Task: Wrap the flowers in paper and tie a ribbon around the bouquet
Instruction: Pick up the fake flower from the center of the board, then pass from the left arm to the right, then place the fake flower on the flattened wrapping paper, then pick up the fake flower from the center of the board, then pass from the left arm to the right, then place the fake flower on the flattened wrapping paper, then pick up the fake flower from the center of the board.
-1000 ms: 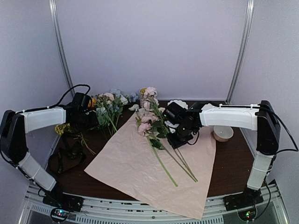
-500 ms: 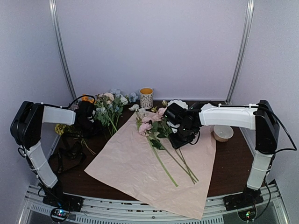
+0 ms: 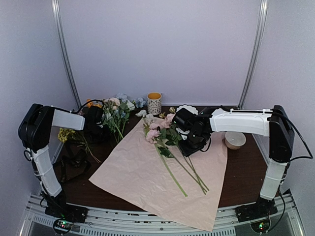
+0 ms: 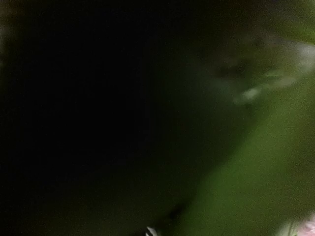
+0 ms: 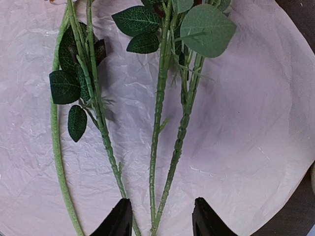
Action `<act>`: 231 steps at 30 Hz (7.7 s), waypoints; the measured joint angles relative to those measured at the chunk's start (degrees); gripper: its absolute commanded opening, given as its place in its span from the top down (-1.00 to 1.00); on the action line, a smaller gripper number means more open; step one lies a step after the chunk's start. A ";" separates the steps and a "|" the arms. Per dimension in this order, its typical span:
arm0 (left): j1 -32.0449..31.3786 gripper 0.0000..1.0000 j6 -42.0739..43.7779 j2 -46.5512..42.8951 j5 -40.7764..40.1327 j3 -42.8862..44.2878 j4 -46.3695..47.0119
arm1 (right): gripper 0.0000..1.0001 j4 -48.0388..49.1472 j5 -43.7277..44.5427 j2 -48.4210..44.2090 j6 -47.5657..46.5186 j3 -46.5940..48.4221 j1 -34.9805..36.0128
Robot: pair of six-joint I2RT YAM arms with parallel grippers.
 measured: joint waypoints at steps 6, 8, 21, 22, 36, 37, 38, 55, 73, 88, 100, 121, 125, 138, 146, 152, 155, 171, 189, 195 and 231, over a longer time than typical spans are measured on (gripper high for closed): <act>0.52 1.00 0.09 0.07 -1.51 -0.02 -0.76 | 0.15 -0.24 1.01 -0.94 -0.28 -0.04 0.00; 1.07 1.00 0.17 -0.50 -2.36 -0.28 -1.01 | 0.15 -0.31 1.18 -1.57 -0.37 -0.04 0.00; 3.41 1.00 7.96 -34.07 -22.67 -6.95 -3.67 | 0.15 -0.37 1.38 -4.98 -1.51 0.00 0.00; 3.19 1.00 9.09 -36.70 -22.82 -7.23 -2.43 | 0.14 -0.35 0.94 -5.11 -1.68 0.13 0.00; -21.59 1.00 12.98 -39.26 4.24 -8.35 33.24 | -0.83 27.19 -23.28 -19.80 -6.67 0.37 4.48; -22.64 1.00 12.33 -37.70 6.16 -8.22 35.47 | -0.83 29.33 -24.30 -20.28 -6.47 0.20 4.66; -23.87 1.00 11.69 -36.13 8.17 -7.96 37.48 | -0.83 31.91 -25.24 -20.57 -6.40 0.07 4.76; -29.86 -0.47 5.29 -27.41 17.53 -4.57 48.06 | 1.00 39.89 -24.20 -18.29 -3.06 -4.17 5.44; -1.88 -0.40 7.78 -30.88 -16.90 -4.46 -10.93 | 0.15 7.08 1.57 -3.30 1.90 -7.08 2.45; 13.03 -0.07 8.72 -4.00 -10.21 0.04 -12.66 | 0.18 5.77 2.93 -3.54 2.51 -6.82 2.45; 13.31 0.35 10.27 0.50 -3.06 7.63 -13.31 | 0.20 5.70 4.24 -4.76 1.42 -6.82 2.45; 10.86 1.00 11.52 -3.80 0.63 -1.68 -9.25 | 0.22 5.46 6.64 -8.59 -0.44 -7.21 2.45; 10.84 1.00 13.60 -12.37 -0.66 -3.65 -9.55 | 0.22 5.38 6.64 -8.59 -0.50 -7.21 2.45; -11.02 1.00 25.68 -45.81 6.45 -9.84 13.38 | -0.02 13.57 -4.59 -18.69 -6.86 -7.13 2.47; -26.32 1.00 29.40 -42.82 14.75 -9.20 26.80 | -0.60 41.72 -23.19 -29.11 -4.20 -5.73 2.60; -33.40 1.00 31.50 -36.65 18.82 -5.70 29.57 | -0.05 51.87 -27.91 -22.23 0.46 0.72 2.62; -33.83 1.00 31.50 -35.54 19.82 -5.62 30.95 | 0.81 52.76 -28.44 -20.55 1.88 0.96 2.62; -25.31 -0.44 25.99 -37.22 8.81 -5.44 17.44 | 1.00 23.39 -16.61 -17.11 -1.27 7.45 -0.76; 12.26 -0.70 7.26 -16.00 -8.72 -4.17 -11.85 | 0.16 -0.92 2.08 0.11 -4.46 6.05 5.35; 16.76 -0.70 5.64 -6.32 -8.98 2.80 -13.25 | 0.17 -1.25 3.37 0.11 -4.50 6.05 5.68; 10.14 0.16 3.50 9.35 -16.37 21.31 -34.91 | 0.21 -0.66 10.69 -7.45 -12.52 -1.46 6.10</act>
